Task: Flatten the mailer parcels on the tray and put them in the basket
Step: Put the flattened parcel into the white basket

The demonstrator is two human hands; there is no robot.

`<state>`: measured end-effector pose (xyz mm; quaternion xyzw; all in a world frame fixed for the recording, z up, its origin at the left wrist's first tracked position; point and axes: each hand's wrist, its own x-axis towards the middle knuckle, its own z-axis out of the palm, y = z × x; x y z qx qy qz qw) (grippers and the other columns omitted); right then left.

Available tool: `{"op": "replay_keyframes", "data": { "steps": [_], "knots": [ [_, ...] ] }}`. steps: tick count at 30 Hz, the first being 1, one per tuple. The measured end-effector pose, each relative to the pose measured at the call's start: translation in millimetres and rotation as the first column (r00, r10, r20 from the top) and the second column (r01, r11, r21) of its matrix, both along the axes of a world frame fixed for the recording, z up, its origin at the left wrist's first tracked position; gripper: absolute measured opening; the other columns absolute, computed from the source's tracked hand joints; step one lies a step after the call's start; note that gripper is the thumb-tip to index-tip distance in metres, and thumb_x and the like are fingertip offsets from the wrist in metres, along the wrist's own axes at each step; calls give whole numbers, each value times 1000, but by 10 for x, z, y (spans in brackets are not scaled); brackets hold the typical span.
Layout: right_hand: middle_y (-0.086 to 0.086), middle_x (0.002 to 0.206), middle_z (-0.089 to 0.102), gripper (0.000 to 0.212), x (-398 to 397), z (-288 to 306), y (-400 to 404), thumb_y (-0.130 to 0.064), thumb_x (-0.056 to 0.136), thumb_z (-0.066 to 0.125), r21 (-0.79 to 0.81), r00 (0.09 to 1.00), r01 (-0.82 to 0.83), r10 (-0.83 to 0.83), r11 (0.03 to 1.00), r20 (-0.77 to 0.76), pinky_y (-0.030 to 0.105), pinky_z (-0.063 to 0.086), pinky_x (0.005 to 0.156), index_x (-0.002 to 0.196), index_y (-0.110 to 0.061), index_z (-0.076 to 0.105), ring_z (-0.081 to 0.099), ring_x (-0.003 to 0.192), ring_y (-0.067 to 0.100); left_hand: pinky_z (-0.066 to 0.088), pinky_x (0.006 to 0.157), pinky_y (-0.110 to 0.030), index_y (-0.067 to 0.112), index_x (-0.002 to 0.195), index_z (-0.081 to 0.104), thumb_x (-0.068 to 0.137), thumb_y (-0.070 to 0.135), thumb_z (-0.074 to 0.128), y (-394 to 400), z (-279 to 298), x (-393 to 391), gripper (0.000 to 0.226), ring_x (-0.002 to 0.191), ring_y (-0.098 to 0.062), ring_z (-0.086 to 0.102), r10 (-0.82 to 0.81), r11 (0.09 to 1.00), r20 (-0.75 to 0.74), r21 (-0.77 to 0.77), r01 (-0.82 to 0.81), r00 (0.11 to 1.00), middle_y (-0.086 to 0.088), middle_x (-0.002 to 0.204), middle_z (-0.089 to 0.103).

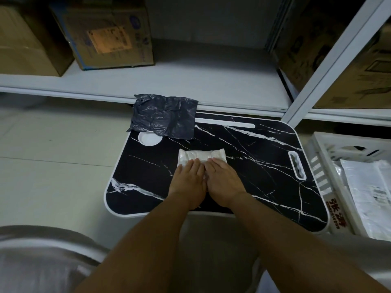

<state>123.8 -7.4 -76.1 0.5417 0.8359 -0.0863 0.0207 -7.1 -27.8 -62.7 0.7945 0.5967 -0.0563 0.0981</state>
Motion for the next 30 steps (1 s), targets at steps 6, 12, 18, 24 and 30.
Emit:
{"op": "replay_keyframes", "data": {
  "steps": [6, 12, 18, 24, 30],
  "knots": [
    [1, 120, 56, 23, -89, 362, 227, -27, 95, 46, 126, 998, 19, -25, 992, 51, 36, 39, 94, 115, -18, 56, 44, 117, 21, 29, 109, -39, 10, 125, 44, 95, 28, 39, 230, 126, 29, 35, 121, -28, 40, 6, 986, -89, 165, 9, 996, -13, 130, 46],
    [-3, 161, 8, 56, -27, 127, 222, -34, 100, 35, -48, 999, 39, -39, 998, 7, 46, 11, 118, 152, -22, 16, -2, 149, 19, 3, 118, -53, 11, 151, -10, 102, 38, 12, 252, 25, 16, 60, 146, -27, -14, 130, 983, -49, -126, -135, 990, -13, 159, -14],
    [-2, 161, 11, 62, -33, 137, 286, -39, 98, 38, -119, 999, 49, -47, 992, 19, 48, 16, 118, 153, -20, 15, -2, 149, 24, 0, 113, -62, 21, 151, -12, 101, 42, 10, 295, 53, -4, 58, 146, -25, -16, 139, 971, -81, -183, -152, 987, -7, 159, -16],
    [-3, 162, 6, 57, -73, 132, 298, -38, 102, 24, -148, 995, 100, -100, 984, 10, 45, 12, 120, 154, -19, 11, -5, 149, 21, 5, 111, -66, 26, 149, -18, 101, 43, 19, 292, 64, 5, 63, 145, -31, -16, 147, 971, -124, -171, -168, 981, -7, 158, -20],
    [3, 162, -7, 63, -159, 165, 104, -39, 101, 31, -100, 954, 285, -293, 953, -70, 46, 4, 120, 154, -16, 5, -10, 149, 21, 2, 113, -62, 25, 151, -13, 101, 46, 16, 132, 131, 62, 61, 146, -31, -15, 256, 962, -183, -44, -268, 949, -13, 158, -18]
  ]
}}
